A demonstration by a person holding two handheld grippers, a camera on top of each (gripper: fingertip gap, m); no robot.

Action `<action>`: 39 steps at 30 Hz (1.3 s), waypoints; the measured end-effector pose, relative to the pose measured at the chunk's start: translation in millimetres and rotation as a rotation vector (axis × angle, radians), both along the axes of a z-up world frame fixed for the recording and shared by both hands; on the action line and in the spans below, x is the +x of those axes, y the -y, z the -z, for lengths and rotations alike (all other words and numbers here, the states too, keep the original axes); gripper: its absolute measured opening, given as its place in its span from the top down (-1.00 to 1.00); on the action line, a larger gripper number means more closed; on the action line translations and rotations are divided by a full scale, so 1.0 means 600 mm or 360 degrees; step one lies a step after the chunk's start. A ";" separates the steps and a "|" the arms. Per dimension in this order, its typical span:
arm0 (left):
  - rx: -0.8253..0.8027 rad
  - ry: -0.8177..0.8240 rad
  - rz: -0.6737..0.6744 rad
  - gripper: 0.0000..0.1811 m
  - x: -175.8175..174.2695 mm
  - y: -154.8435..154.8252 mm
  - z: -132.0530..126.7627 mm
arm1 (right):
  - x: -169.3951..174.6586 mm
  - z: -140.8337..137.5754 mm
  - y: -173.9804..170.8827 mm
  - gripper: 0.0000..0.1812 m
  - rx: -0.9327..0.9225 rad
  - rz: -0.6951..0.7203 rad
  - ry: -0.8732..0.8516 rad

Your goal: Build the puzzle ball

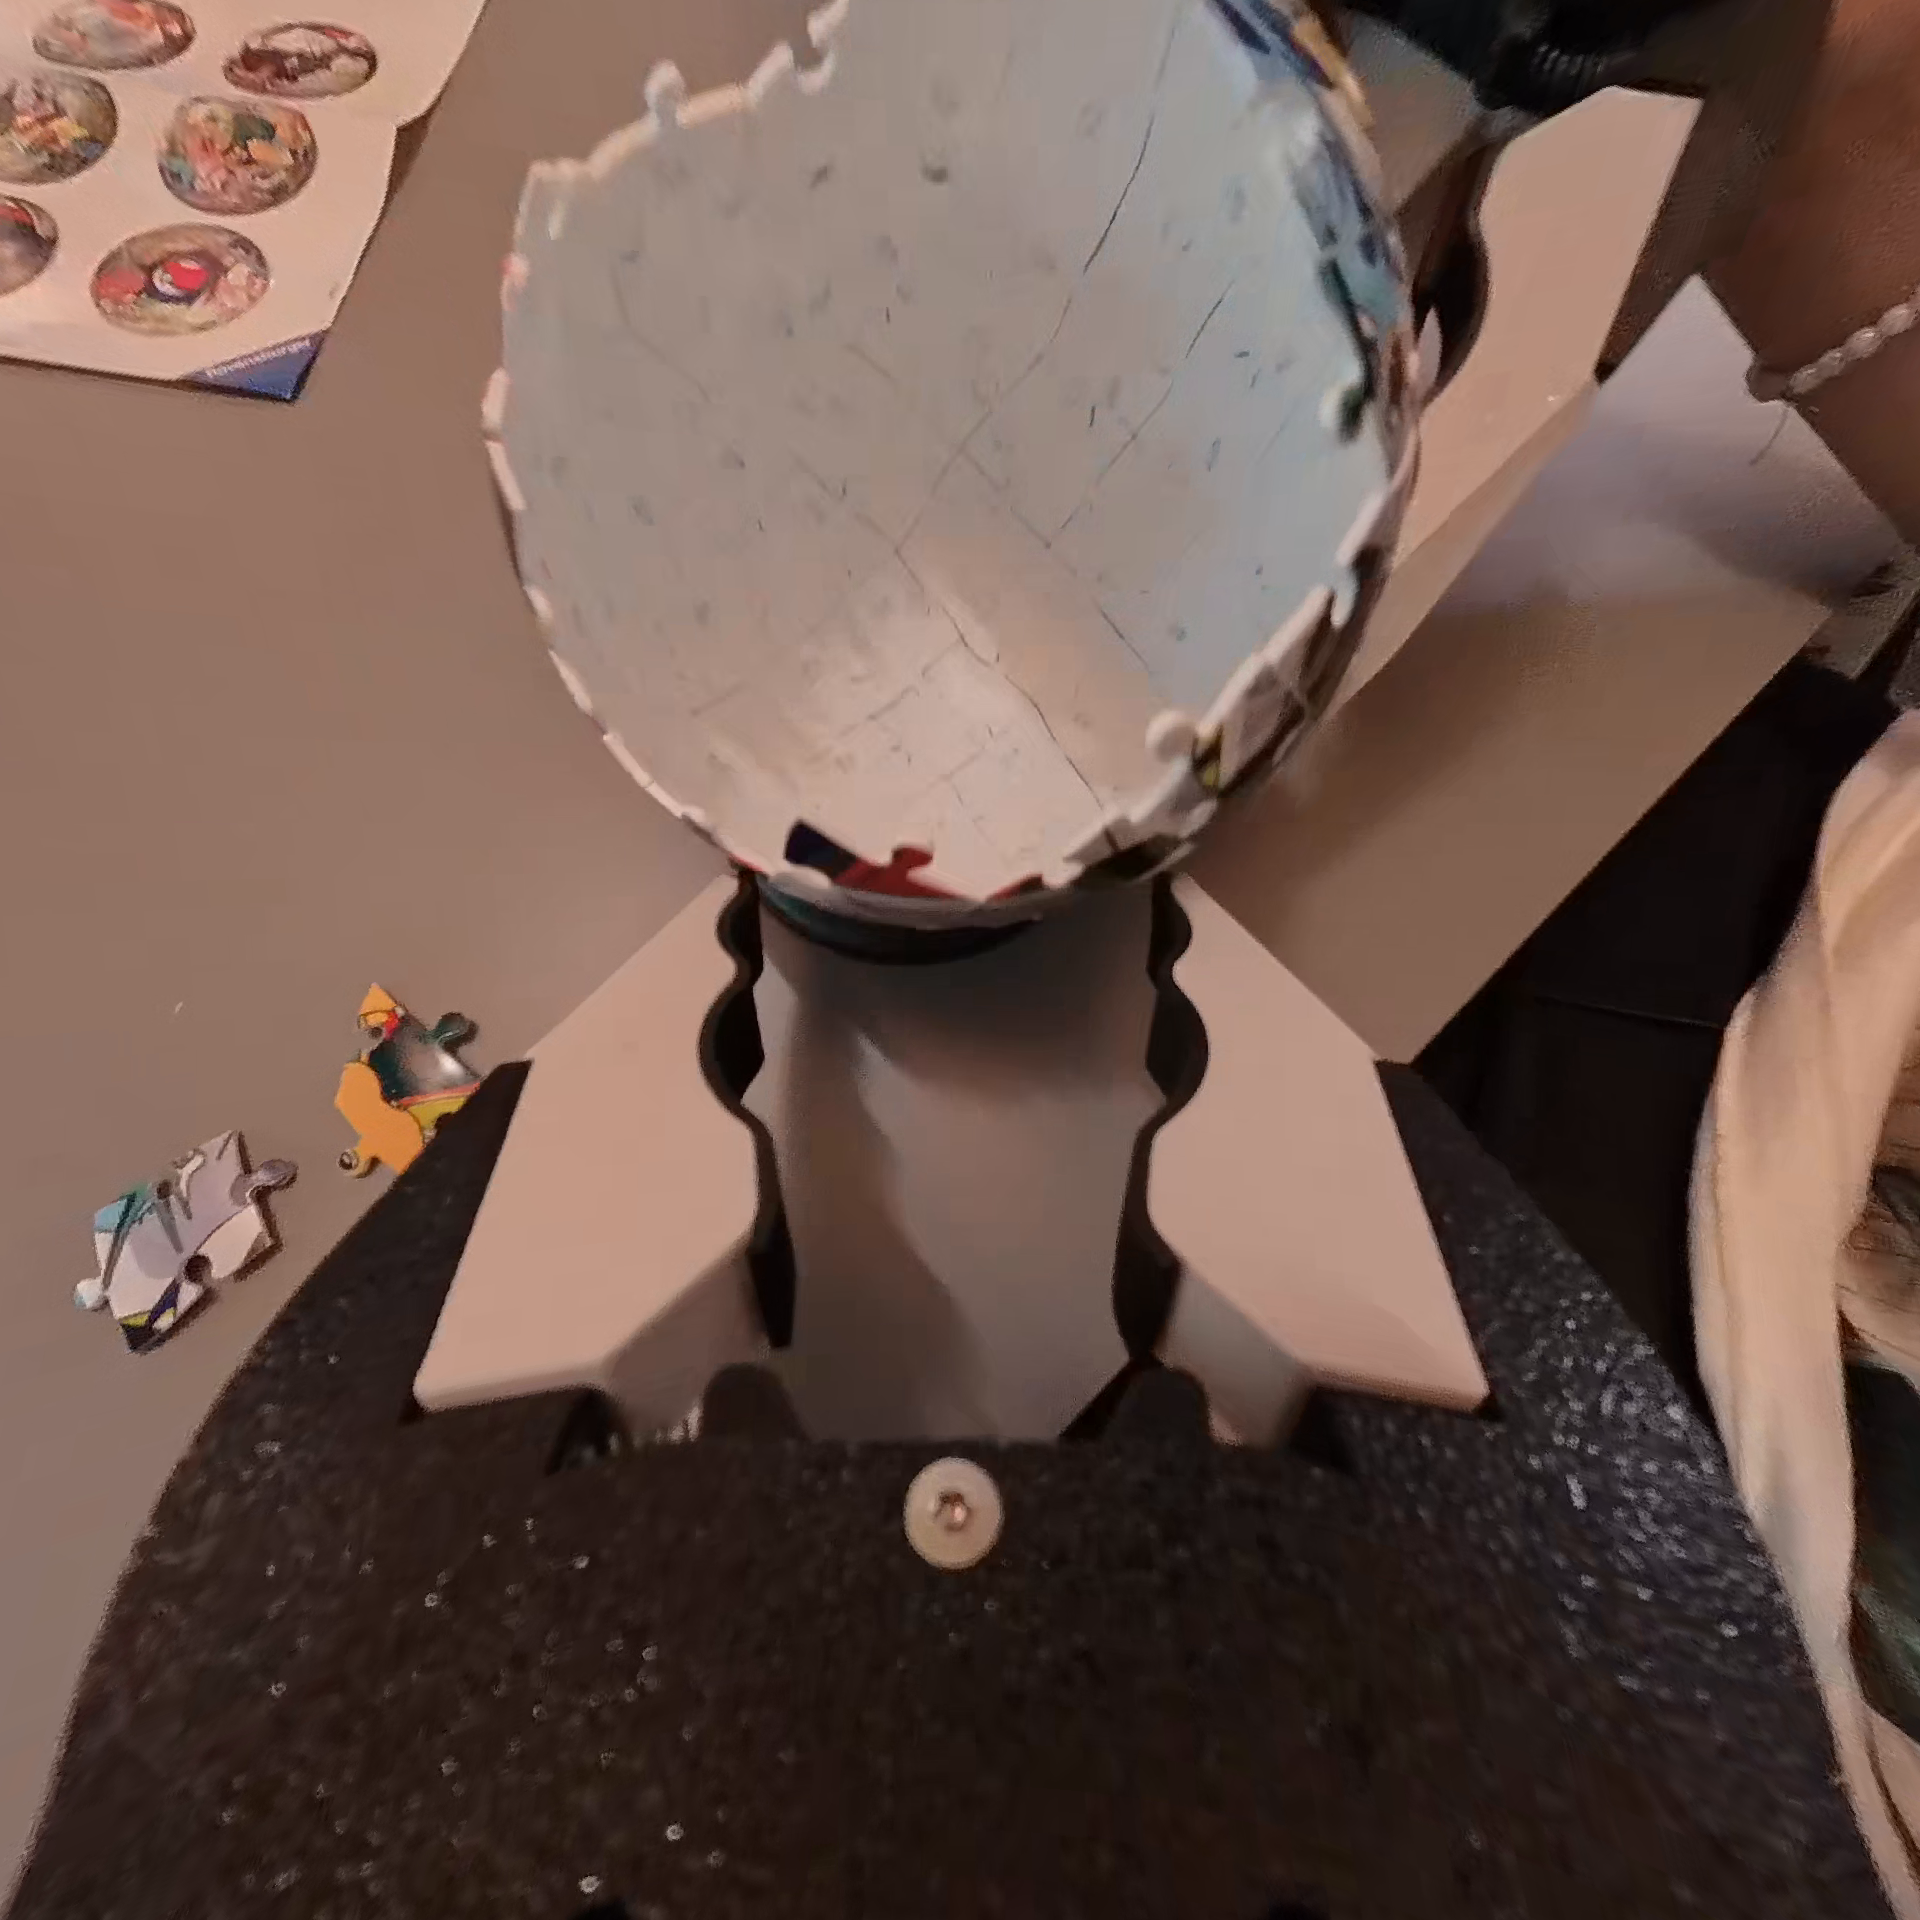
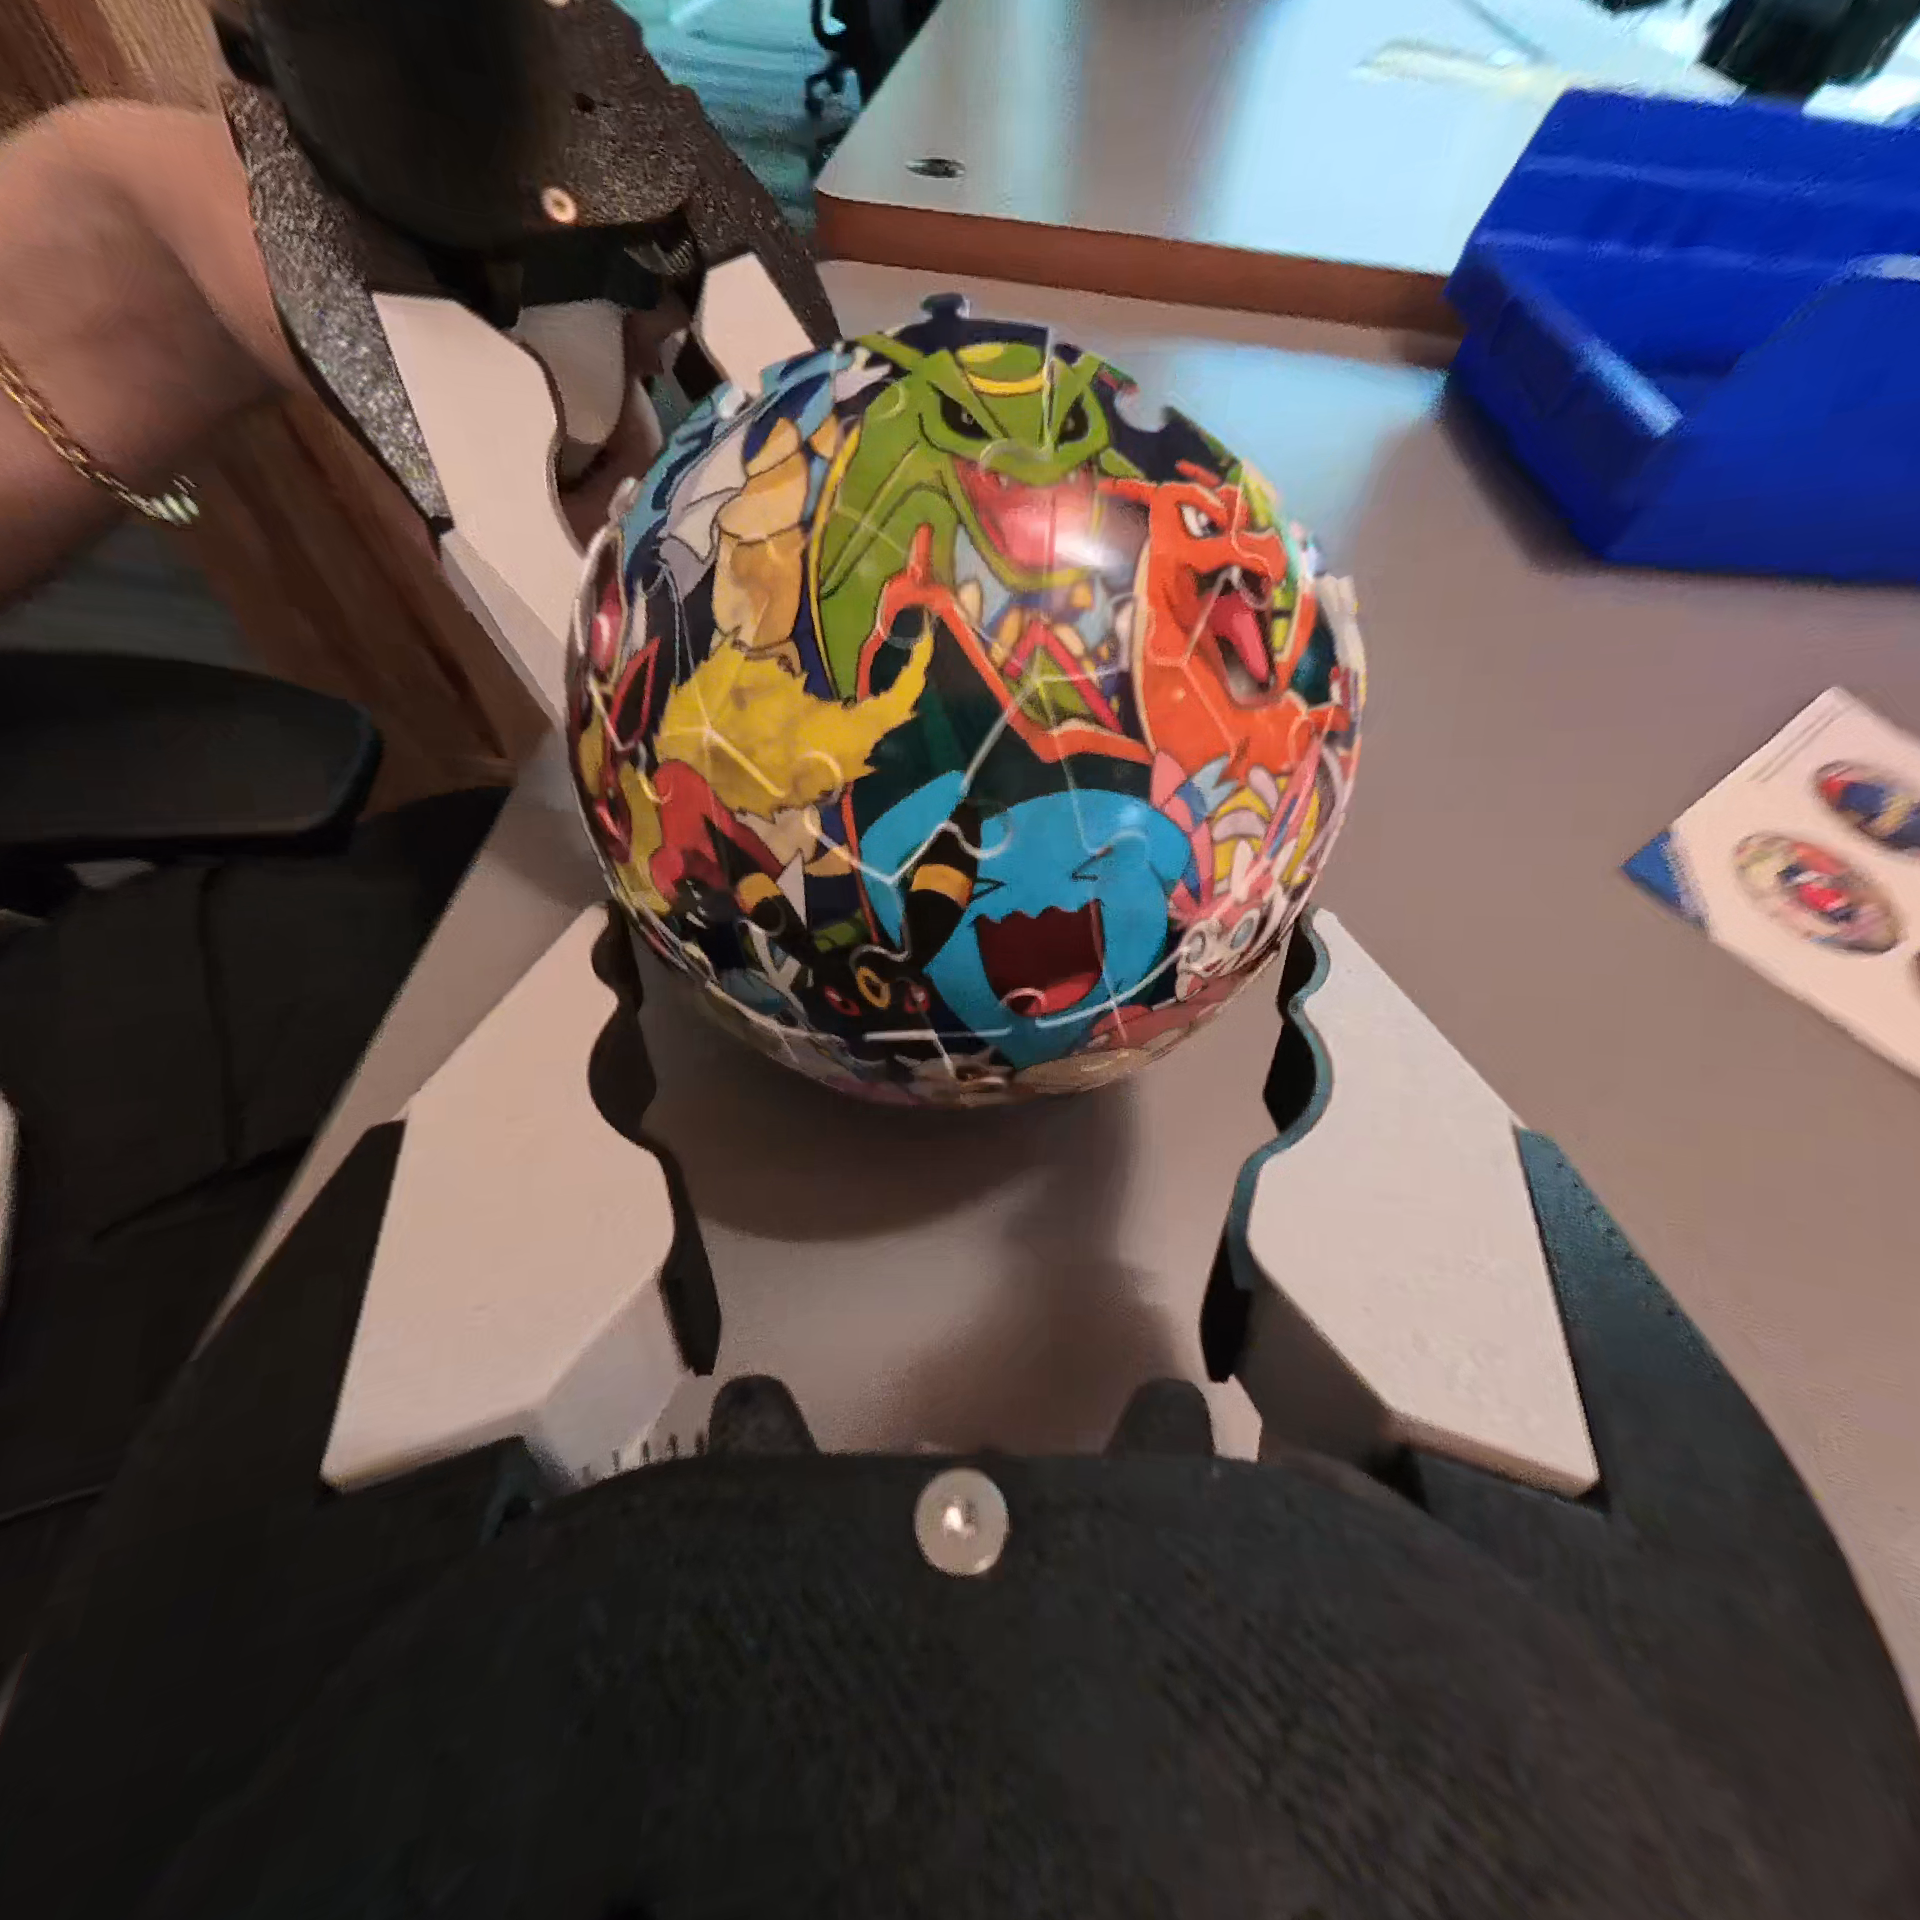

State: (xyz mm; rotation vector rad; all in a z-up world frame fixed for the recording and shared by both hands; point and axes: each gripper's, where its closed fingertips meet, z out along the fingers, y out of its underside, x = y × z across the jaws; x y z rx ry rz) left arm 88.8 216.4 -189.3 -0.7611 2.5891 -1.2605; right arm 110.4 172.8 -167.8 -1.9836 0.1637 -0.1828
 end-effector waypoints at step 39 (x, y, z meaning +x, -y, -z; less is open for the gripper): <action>-0.0145 -0.0373 -0.0194 0.33 -0.047 0.028 0.014 | -0.003 0.006 0.031 -0.19 -0.0381 0.0161 0.0524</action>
